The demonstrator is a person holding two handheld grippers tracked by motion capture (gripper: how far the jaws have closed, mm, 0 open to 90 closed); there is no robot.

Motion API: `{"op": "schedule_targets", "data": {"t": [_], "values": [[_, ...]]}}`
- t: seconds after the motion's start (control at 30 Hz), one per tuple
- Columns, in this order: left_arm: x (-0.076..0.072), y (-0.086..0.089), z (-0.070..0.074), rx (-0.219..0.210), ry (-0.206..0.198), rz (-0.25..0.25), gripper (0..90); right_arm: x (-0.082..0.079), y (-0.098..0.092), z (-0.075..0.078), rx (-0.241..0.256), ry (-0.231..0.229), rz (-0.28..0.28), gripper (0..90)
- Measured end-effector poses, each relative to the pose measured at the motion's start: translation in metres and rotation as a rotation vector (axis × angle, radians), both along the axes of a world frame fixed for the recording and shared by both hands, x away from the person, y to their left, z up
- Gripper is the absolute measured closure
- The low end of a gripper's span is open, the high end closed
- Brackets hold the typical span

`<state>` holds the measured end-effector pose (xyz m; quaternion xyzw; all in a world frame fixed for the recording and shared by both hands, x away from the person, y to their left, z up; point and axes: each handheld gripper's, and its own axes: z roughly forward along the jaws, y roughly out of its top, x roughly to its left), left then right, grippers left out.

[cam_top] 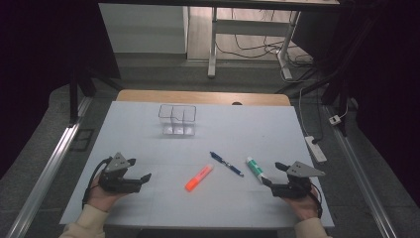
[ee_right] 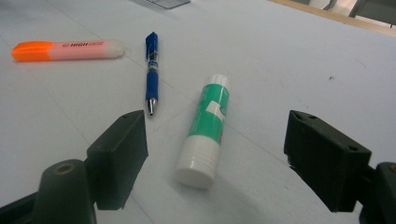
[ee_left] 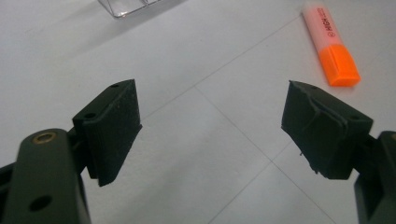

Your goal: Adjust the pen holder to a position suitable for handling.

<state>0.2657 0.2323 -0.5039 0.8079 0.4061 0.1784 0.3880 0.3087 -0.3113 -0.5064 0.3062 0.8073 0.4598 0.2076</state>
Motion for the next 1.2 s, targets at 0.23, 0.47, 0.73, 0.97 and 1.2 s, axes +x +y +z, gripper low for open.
{"op": "schedule_targets", "data": {"t": [0.23,0.47,0.73,0.97,1.2], "values": [[0.0013,0.0,-0.0022,0.004,0.005,-0.009,19.4,0.0022,0.002,-0.0028,-0.025,0.01,0.002,21.4],[-0.0012,-0.0024,-0.0018,0.015,-0.005,-0.016,19.3,0.0003,0.0029,-0.0032,-0.03,0.004,-0.003,22.1],[0.0027,-0.0004,-0.0021,0.014,-0.004,0.001,19.4,-0.0001,0.0014,-0.0038,-0.022,0.003,-0.001,23.0],[0.004,-0.0013,-0.0003,0.012,-0.009,0.003,19.5,-0.0016,-0.0002,-0.0036,-0.024,0.005,-0.001,23.5],[0.0071,-0.0029,0.0029,0.013,-0.018,0.001,19.9,-0.0023,-0.0027,-0.004,-0.004,0.006,-0.008,23.5]]}}
